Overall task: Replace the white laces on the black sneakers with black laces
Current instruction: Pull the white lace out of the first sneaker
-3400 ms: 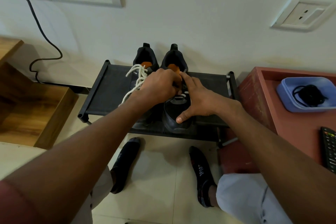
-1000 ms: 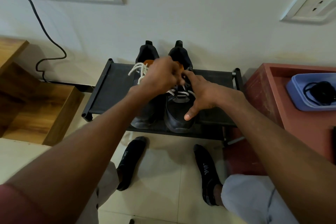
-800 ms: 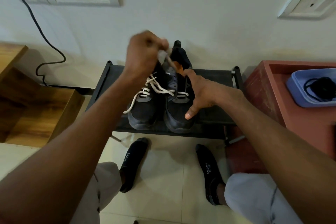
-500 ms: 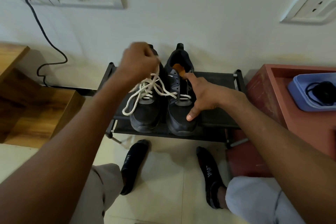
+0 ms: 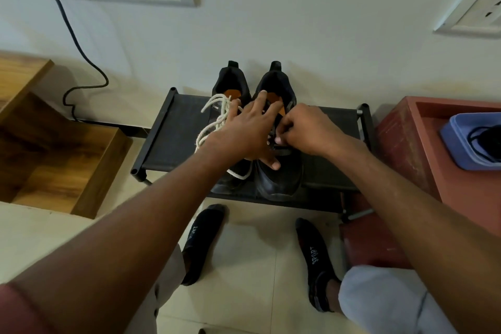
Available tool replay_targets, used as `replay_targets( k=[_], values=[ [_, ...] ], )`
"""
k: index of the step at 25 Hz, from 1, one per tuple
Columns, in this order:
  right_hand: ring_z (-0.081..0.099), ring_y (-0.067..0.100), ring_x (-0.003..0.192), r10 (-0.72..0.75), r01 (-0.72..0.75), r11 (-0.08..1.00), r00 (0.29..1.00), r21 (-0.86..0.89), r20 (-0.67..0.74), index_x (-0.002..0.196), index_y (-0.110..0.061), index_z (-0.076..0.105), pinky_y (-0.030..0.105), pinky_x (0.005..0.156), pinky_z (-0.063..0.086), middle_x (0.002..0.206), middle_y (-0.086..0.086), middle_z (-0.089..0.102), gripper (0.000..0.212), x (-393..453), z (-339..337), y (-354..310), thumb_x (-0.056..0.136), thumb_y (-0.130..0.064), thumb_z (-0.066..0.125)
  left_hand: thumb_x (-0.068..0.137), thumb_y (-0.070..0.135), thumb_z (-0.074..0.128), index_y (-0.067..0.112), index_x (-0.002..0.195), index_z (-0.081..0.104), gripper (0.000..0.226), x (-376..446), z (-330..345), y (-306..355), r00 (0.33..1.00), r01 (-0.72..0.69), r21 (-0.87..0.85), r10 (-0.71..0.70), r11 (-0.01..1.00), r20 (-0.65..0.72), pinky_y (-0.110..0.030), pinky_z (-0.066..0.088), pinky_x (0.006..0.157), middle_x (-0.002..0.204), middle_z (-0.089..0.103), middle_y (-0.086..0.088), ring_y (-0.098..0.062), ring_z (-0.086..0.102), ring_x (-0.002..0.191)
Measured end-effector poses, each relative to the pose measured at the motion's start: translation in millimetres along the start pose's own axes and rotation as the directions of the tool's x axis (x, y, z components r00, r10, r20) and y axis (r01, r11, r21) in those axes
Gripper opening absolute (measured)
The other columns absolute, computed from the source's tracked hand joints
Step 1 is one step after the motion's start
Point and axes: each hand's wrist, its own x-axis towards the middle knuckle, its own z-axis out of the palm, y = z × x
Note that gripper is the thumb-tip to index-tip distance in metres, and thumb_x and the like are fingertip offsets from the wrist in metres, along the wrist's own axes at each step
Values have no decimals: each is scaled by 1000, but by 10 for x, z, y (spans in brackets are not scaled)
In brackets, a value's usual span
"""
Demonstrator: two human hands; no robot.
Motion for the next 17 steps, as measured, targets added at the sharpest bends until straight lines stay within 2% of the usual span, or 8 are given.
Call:
replay_targets(
  k=[2,4,8,9,11,13,15,17],
  values=[
    [69,16,86,-11,10,999,1000,-39,-20,97,-30,81,37,80,59,97,-6,75,6,-18,-16,-4,92,-30,79,55,62,94,29,164,2,146,27,70,-17,1000,12,-36,-12,999,-6,-59,-2,126,173,-13,-11,-30,4,161],
    [69,16,81,39,-41,999,997,-33,-70,91,-31,81,36,74,59,92,-8,74,5,-32,-11,-1,91,-29,77,54,58,96,26,163,5,146,27,82,-4,1000,8,-81,-10,997,-24,-57,1,128,173,-13,-11,-30,6,161],
    [71,18,76,157,-158,987,970,10,-187,84,-21,80,40,75,63,85,-4,76,14,-91,-72,102,91,-19,68,55,58,95,20,162,8,144,17,61,-6,999,10,-54,-13,998,-50,-54,1,128,174,-8,-9,-28,6,161],
    [69,14,76,141,-137,990,960,35,-241,85,-20,79,36,75,62,83,-6,74,15,-118,-127,136,92,-18,67,55,60,95,18,162,5,146,16,62,-27,999,12,-56,-14,998,-39,-53,2,129,174,-8,-9,-28,6,161],
    [58,3,72,29,-9,997,958,74,-286,88,-24,79,24,66,48,78,-16,61,11,-170,-218,144,95,-21,71,53,63,94,17,162,-1,152,18,79,-79,999,2,-79,-6,997,-41,-53,3,129,174,-8,-9,-28,8,160],
    [52,5,73,-91,93,996,967,-4,-239,96,-28,81,24,64,38,82,-16,52,6,-172,-179,72,95,-31,76,52,66,93,18,161,-5,155,20,103,-98,998,7,-80,-12,997,-60,-54,2,129,173,-10,-12,-30,3,161],
    [54,13,84,-116,96,986,982,-138,-152,105,-29,80,29,71,41,96,-9,52,15,-91,-30,7,93,-38,77,51,69,92,18,161,-5,155,30,121,-96,997,27,-52,-31,998,-75,-57,-3,128,173,-8,-15,-31,0,161],
    [57,16,88,-91,75,981,992,-181,-83,108,-28,80,31,74,45,104,-5,58,18,-29,67,-47,93,-38,77,51,70,91,18,161,-2,154,38,132,-87,996,42,-26,-44,999,-75,-59,-8,125,173,-1,-16,-30,2,161]
  ],
)
